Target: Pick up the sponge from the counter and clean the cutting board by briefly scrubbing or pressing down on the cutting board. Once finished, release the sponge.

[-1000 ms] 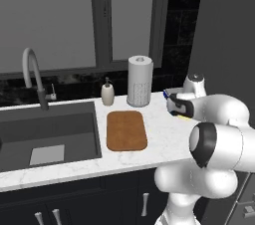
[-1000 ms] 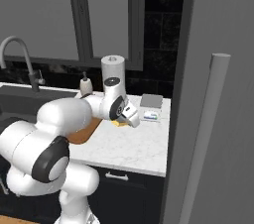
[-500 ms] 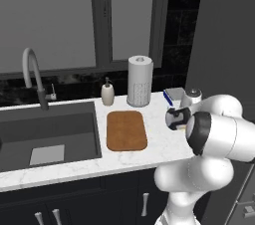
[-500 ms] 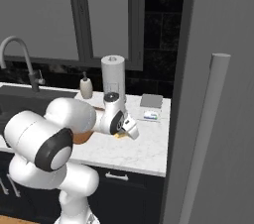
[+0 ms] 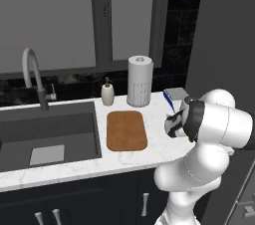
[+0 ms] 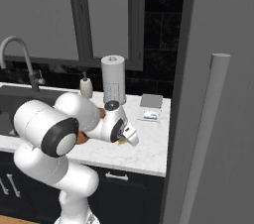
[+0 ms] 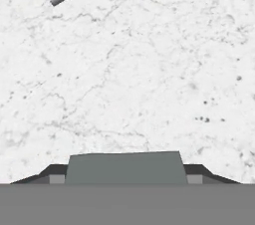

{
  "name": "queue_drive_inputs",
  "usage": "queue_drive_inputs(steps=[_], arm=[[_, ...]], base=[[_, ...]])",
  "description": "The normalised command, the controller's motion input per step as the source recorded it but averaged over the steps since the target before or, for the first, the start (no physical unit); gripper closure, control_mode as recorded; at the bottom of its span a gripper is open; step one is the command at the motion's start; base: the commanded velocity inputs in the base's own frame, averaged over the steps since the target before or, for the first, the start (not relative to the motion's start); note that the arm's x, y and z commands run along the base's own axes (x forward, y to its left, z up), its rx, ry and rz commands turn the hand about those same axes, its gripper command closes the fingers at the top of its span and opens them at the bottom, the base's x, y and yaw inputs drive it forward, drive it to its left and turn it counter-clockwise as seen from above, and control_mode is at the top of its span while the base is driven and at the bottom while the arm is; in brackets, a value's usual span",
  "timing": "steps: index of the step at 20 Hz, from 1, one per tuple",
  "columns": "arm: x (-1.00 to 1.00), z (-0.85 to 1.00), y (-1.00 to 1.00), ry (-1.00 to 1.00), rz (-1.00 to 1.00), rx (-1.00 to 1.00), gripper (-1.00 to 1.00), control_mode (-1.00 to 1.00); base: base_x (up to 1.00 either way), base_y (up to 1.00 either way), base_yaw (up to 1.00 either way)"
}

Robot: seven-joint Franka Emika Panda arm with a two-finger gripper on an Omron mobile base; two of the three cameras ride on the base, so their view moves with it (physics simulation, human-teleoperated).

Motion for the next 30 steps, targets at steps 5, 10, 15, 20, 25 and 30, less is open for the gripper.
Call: queue_drive_inputs(steps=[5, 10, 15, 20, 25, 30], arm=[[0.00, -0.38, 0.00, 0.00, 0.00, 0.00, 1.00, -1.00], [0.00, -0.47, 0.00, 0.00, 0.00, 0.00, 1.00, -1.00], [0.00, -0.51, 0.00, 0.00, 0.00, 0.00, -1.00, -1.00], [0.00, -0.07, -0.01, 0.00, 0.00, 0.00, -1.00, -1.00], [0.00, 0.00, 0.00, 0.00, 0.00, 0.00, -1.00, -1.00], [0.00, 0.09, 0.00, 0.00, 0.00, 0.00, -1.00, -1.00]], base=[[0.00, 0.00, 0.00], [0.00, 0.00, 0.00], [0.00, 0.00, 0.00], [0.00, 0.00, 0.00], [0.00, 0.00, 0.00], [0.00, 0.00, 0.00]])
